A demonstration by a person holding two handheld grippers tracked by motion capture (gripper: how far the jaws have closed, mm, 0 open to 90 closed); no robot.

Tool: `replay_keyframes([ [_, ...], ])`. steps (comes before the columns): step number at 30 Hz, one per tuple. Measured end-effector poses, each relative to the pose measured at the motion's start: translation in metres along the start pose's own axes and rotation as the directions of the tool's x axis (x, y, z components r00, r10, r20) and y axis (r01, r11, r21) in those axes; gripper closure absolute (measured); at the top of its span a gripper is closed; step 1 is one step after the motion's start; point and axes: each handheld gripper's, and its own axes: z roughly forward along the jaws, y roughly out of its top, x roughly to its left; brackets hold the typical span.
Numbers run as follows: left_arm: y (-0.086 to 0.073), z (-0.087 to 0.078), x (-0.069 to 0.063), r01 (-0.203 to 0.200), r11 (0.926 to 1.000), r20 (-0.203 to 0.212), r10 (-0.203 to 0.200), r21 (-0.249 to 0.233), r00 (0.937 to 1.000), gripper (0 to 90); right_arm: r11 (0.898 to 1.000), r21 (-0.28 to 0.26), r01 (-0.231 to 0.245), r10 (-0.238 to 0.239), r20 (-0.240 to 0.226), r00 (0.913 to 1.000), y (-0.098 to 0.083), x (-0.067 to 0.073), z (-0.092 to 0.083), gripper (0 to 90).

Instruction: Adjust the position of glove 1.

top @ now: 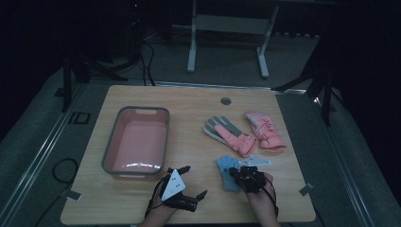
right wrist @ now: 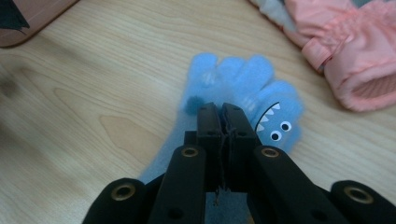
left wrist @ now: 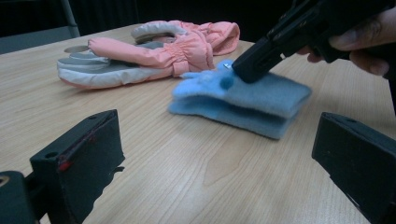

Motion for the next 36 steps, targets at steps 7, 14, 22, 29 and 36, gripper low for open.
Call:
replay_keyframes([
  [7, 0.000, 0.000, 0.000, -0.002, 1.0000, 0.001, 0.002, 0.001, 1.0000, 1.9, 0.999, 0.036, 0.016, -0.016, 0.009, 0.9998, -0.006, -0.002, 0.012, 86.3],
  [14, 0.000, 0.000, 0.000, -0.003, 1.0000, -0.002, 0.003, 0.006, 1.0000, 1.9, 0.999, 0.051, 0.011, -0.011, 0.009, 0.9999, -0.013, -0.007, 0.020, 85.1],
  [22, 0.001, 0.003, 0.000, 0.030, 0.9995, -0.025, -0.029, 0.014, 0.9993, 2.0, 1.000, 0.021, 0.011, -0.011, -0.006, 0.9999, -0.009, -0.008, 0.009, 71.6],
  [29, 0.002, 0.005, -0.002, -0.018, 0.9996, -0.002, 0.018, 0.023, 0.9998, 2.0, 0.998, -0.069, 0.008, -0.011, -0.045, 0.9989, -0.002, -0.023, -0.013, 32.1],
  [36, 0.010, 0.012, -0.009, -0.006, 0.9905, 0.074, -0.004, 0.137, 0.9972, 2.0, 0.996, -0.085, -0.037, 0.023, -0.157, 0.9873, -0.006, -0.041, -0.016, 16.0],
])
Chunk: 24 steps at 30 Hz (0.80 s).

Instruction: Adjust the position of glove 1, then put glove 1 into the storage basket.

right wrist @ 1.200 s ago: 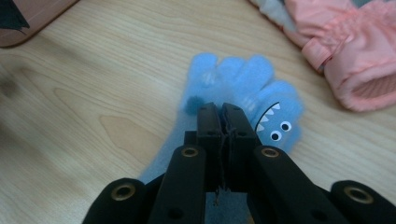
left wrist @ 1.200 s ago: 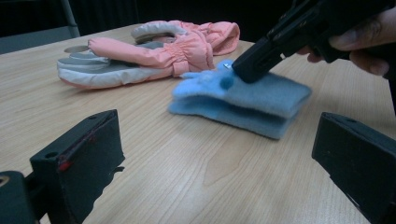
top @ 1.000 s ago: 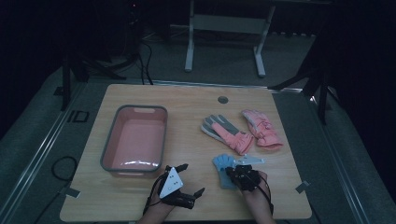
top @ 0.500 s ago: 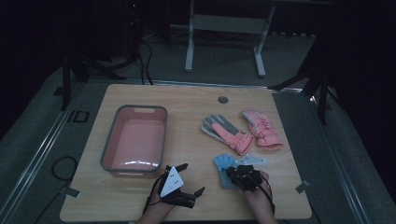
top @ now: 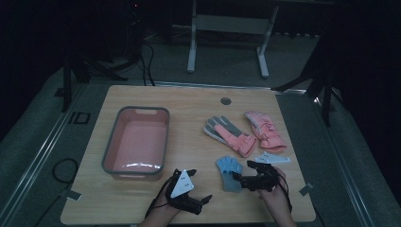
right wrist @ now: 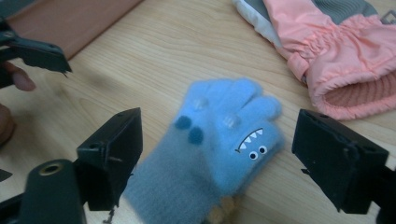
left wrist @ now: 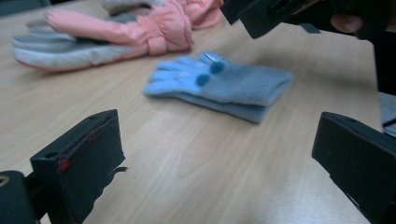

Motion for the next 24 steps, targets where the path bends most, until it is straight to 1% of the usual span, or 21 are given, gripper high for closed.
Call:
replay_keyframes([
  [1, 0.000, 0.000, 0.000, 0.000, 1.0000, 0.000, 0.000, 0.000, 1.0000, 3.1, 1.000, 0.000, 0.000, 0.000, 0.000, 1.0000, 0.000, 0.000, 0.000, 16.0],
  [2, 0.001, 0.001, 0.000, 0.008, 0.9999, 0.010, -0.008, 0.009, 0.9999, 3.1, 1.000, -0.002, 0.006, -0.006, -0.006, 1.0000, -0.001, -0.001, 0.000, 16.1],
  [3, 0.001, 0.001, 0.000, 0.011, 0.9998, 0.021, -0.012, 0.019, 0.9997, 4.6, 1.000, 0.001, 0.016, -0.016, -0.027, 0.9995, -0.002, -0.002, -0.001, 16.4],
  [4, 0.003, 0.003, -0.001, 0.014, 0.9989, 0.049, -0.016, 0.044, 0.9987, 4.6, 1.000, -0.009, 0.017, -0.017, -0.037, 0.9992, -0.002, -0.002, -0.001, 16.5],
  [6, 0.003, 0.005, -0.002, 0.012, 0.9984, 0.058, -0.015, 0.055, 0.9982, 4.6, 1.000, -0.020, 0.020, -0.021, -0.046, 0.9987, -0.002, -0.003, -0.002, 16.5],
  [8, 0.005, 0.007, -0.005, -0.008, 0.9972, 0.084, 0.002, 0.075, 0.9965, 4.6, 0.999, -0.037, 0.027, -0.030, -0.064, 0.9975, 0.000, -0.004, -0.005, 15.4],
  [10, 0.008, 0.009, -0.009, -0.033, 0.9953, 0.097, 0.025, 0.091, 0.9950, 4.6, 0.999, -0.034, 0.029, -0.032, -0.074, 0.9967, 0.002, -0.004, -0.006, 13.9],
  [11, 0.010, 0.013, -0.012, -0.044, 0.9929, 0.123, 0.030, 0.110, 0.9919, 4.6, 0.999, -0.025, 0.040, -0.042, -0.080, 0.9960, 0.005, -0.005, -0.006, 13.8],
  [12, 0.010, 0.013, -0.012, -0.044, 0.9929, 0.123, 0.030, 0.110, 0.9919, 4.6, 0.999, -0.025, 0.040, -0.042, -0.080, 0.9960, 0.005, -0.005, -0.006, 13.8],
  [13, 0.012, 0.016, -0.014, -0.083, 0.9912, 0.156, 0.066, 0.104, 0.9855, 4.6, 0.999, -0.011, 0.032, -0.032, -0.098, 0.9946, 0.008, -0.006, -0.007, 13.8],
  [14, 0.012, 0.016, -0.014, -0.083, 0.9912, 0.156, 0.066, 0.104, 0.9855, 4.7, 0.999, -0.011, 0.032, -0.032, -0.098, 0.9946, 0.008, -0.006, -0.007, 13.8],
  [15, 0.014, 0.017, -0.015, -0.100, 0.9899, 0.171, 0.082, 0.100, 0.9818, 6.2, 1.000, -0.010, 0.020, -0.021, -0.110, 0.9938, 0.011, -0.007, -0.007, 13.5],
  [16, 0.016, 0.018, -0.016, -0.118, 0.9880, 0.174, 0.099, 0.100, 0.9798, 9.1, 1.000, -0.006, 0.013, -0.013, -0.116, 0.9931, 0.013, -0.007, -0.007, 12.9],
  [17, 0.018, 0.019, -0.016, -0.137, 0.9857, 0.184, 0.117, 0.098, 0.9760, 9.1, 1.000, -0.006, 0.013, -0.013, -0.116, 0.9931, 0.013, -0.007, -0.007, 12.9],
  [18, 0.022, 0.022, -0.017, -0.169, 0.9817, 0.208, 0.148, 0.087, 0.9669, 14.2, 1.000, 0.004, -0.002, 0.002, -0.118, 0.9930, 0.016, -0.007, -0.005, 12.8],
  [19, 0.022, 0.022, -0.017, -0.169, 0.9817, 0.208, 0.148, 0.087, 0.9669, 14.3, 1.000, 0.004, -0.002, 0.002, -0.118, 0.9930, 0.016, -0.007, -0.005, 12.8],
  [20, 0.025, 0.025, -0.017, -0.186, 0.9787, 0.215, 0.165, 0.086, 0.9628, 14.9, 1.000, 0.015, -0.017, 0.019, -0.133, 0.9909, 0.017, -0.009, -0.003, 12.8],
  [21, 0.027, 0.027, -0.018, -0.201, 0.9757, 0.217, 0.179, 0.086, 0.9596, 15.0, 1.000, 0.022, -0.021, 0.023, -0.133, 0.9908, 0.017, -0.009, -0.002, 12.7],
  [22, 0.032, 0.033, -0.019, -0.235, 0.9680, 0.227, 0.210, 0.088, 0.9508, 15.5, 0.999, 0.022, -0.025, 0.028, -0.126, 0.9917, 0.017, -0.010, 0.000, 13.6],
  [23, 0.035, 0.037, -0.019, -0.257, 0.9624, 0.232, 0.231, 0.089, 0.9449, 15.6, 0.999, 0.030, -0.028, 0.031, -0.117, 0.9927, 0.016, -0.012, 0.001, 15.2],
  [24, 0.035, 0.037, -0.019, -0.257, 0.9624, 0.232, 0.231, 0.089, 0.9449, 15.8, 0.999, 0.030, -0.028, 0.031, -0.117, 0.9927, 0.016, -0.012, 0.001, 15.2],
])
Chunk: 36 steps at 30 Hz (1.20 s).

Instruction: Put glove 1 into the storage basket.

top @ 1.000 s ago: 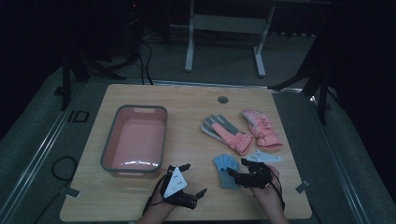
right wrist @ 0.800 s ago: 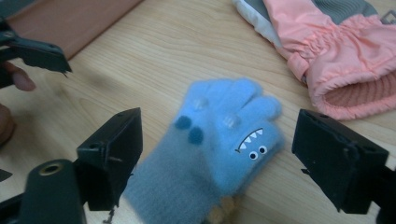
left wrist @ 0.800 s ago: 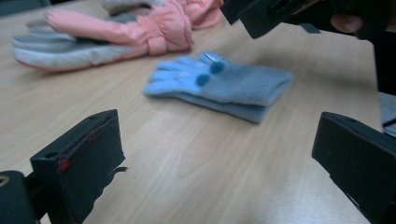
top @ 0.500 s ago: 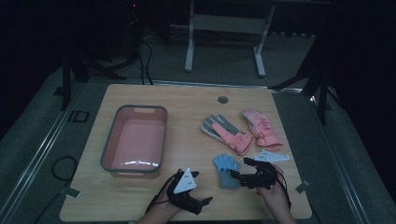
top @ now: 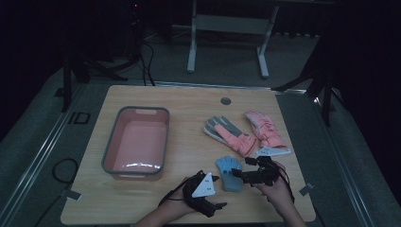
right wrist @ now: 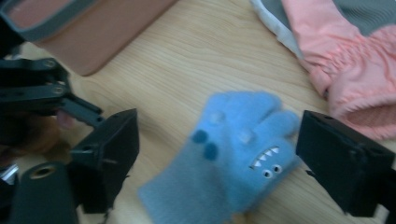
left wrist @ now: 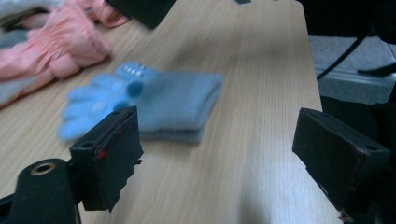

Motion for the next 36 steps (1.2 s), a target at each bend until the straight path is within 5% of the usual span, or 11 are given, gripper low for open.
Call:
replay_keyframes([
  [2, 0.003, 0.005, 0.001, -0.023, 0.9997, 0.001, 0.023, 0.006, 0.9997, 16.9, 0.999, 0.027, -0.026, 0.025, 0.033, 0.9992, -0.003, -0.006, 0.005, 25.7],
  [6, 0.007, 0.019, 0.005, -0.085, 0.9950, 0.027, 0.084, 0.052, 0.9961, 17.2, 0.998, 0.060, -0.037, 0.033, 0.067, 0.9972, -0.007, -0.012, 0.013, 32.2],
  [15, 0.010, 0.039, 0.005, -0.161, 0.9812, 0.041, 0.157, 0.108, 0.9867, 21.5, 0.994, 0.095, -0.057, 0.046, 0.109, 0.9930, -0.011, -0.016, 0.034, 34.4],
  [21, 0.014, 0.051, 0.014, -0.204, 0.9690, 0.046, 0.200, 0.139, 0.9788, 33.3, 0.992, 0.123, -0.037, 0.021, 0.130, 0.9913, -0.007, -0.018, 0.051, 31.7],
  [25, 0.010, 0.057, 0.018, -0.198, 0.9644, 0.038, 0.194, 0.176, 0.9802, 41.2, 0.992, 0.126, -0.004, -0.014, 0.136, 0.9906, -0.008, -0.016, 0.057, 32.5],
  [30, 0.007, 0.056, 0.023, -0.139, 0.9745, 0.018, 0.138, 0.176, 0.9902, 56.6, 0.990, 0.129, 0.056, -0.074, 0.136, 0.9880, -0.009, -0.011, 0.059, 46.9],
  [36, 0.008, 0.055, 0.031, -0.027, 0.9865, 0.029, 0.023, 0.162, 0.9993, 70.7, 0.986, 0.156, 0.062, -0.074, 0.073, 0.9945, -0.006, -0.010, 0.061, 71.0],
])
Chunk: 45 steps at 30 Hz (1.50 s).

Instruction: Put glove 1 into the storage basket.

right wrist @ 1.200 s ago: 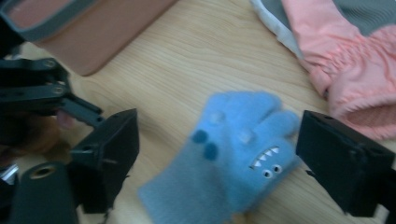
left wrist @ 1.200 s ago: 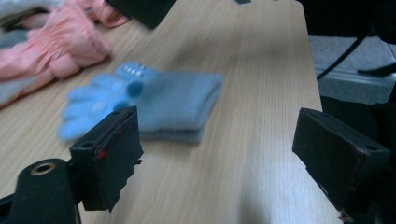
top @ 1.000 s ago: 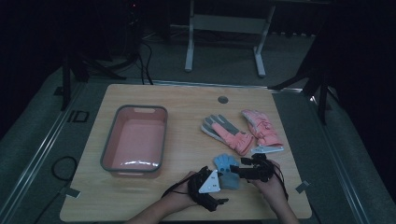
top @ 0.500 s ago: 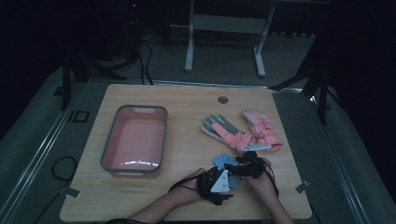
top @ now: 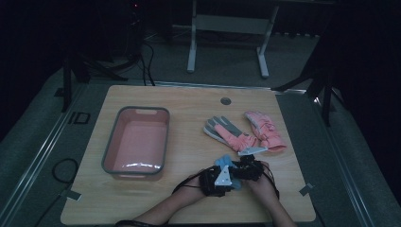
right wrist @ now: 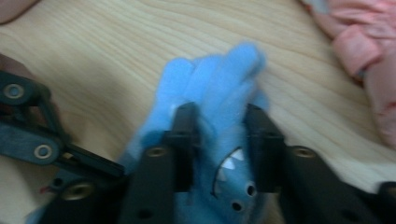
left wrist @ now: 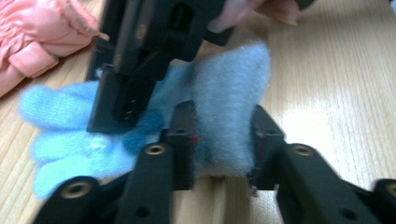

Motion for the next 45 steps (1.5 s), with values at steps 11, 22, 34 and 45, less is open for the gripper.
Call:
replay_keyframes([
  [11, 0.009, -0.018, 0.015, 0.039, 0.9992, 0.018, -0.039, 0.004, 0.9991, 78.3, 0.997, -0.038, -0.073, 0.071, -0.060, 0.9957, 0.012, -0.002, -0.006, 78.8],
  [22, 0.029, -0.055, 0.029, -0.005, 0.9997, -0.037, 0.006, 0.026, 0.9993, 78.4, 0.994, -0.096, -0.060, 0.051, -0.085, 0.9951, 0.050, 0.006, -0.021, 78.9],
  [34, 0.037, -0.095, 0.042, -0.018, 0.9983, -0.084, 0.023, 0.056, 0.9962, 78.3, 0.992, -0.124, -0.015, 0.003, -0.097, 0.9953, 0.090, 0.024, -0.022, 78.9],
  [45, 0.031, -0.130, 0.054, 0.002, 0.9968, -0.123, 0.008, 0.079, 0.9924, 78.3, 0.990, -0.136, 0.028, -0.045, -0.124, 0.9913, 0.127, 0.048, -0.014, 79.0],
])
